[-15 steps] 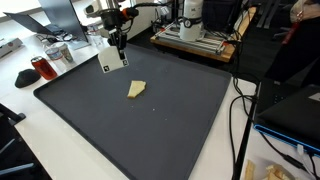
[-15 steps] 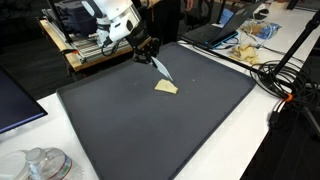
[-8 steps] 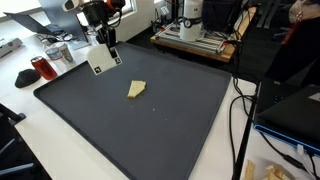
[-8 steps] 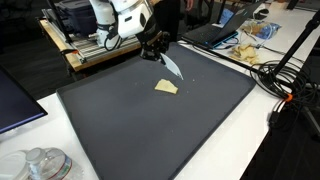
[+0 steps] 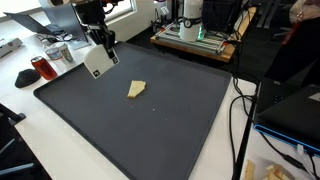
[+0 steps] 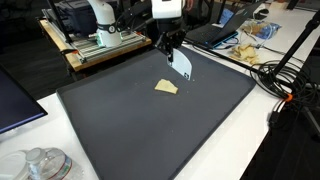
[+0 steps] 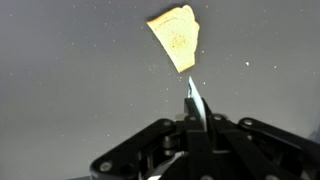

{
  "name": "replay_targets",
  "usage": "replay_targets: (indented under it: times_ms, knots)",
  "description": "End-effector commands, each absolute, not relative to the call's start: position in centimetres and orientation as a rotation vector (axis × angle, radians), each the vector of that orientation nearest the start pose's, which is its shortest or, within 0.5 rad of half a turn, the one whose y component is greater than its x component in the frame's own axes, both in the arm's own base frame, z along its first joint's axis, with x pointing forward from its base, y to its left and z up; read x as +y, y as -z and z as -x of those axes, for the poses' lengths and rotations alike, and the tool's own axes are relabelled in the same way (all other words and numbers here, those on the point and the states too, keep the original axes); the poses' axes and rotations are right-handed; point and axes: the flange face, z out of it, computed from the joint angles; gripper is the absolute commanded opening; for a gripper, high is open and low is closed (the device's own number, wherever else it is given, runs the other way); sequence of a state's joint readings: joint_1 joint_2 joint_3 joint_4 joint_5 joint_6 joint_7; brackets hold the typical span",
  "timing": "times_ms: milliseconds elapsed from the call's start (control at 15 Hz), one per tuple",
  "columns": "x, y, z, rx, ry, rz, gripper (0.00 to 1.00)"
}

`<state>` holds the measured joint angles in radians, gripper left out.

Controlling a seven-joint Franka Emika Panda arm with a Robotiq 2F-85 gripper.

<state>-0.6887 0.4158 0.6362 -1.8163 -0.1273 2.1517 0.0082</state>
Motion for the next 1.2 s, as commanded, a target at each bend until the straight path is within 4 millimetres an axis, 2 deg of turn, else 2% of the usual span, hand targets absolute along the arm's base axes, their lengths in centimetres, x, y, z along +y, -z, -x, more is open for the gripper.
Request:
replay_targets:
  times_ms: [0,333,600,867,1133]
  knots:
    - [-5.4,-35.4,-65.5,0.075,-0.112,3.091,0.01]
    - [-0.9,-34.9,-67.4,0.234,-0.160,3.174,0.01]
    - [3.1,-33.8,-67.6,0.379,-0.160,3.206,0.01]
    - [6.5,-33.2,-66.5,0.509,-0.106,3.255,0.01]
    - [9.2,-32.7,-64.6,0.596,-0.048,3.276,0.01]
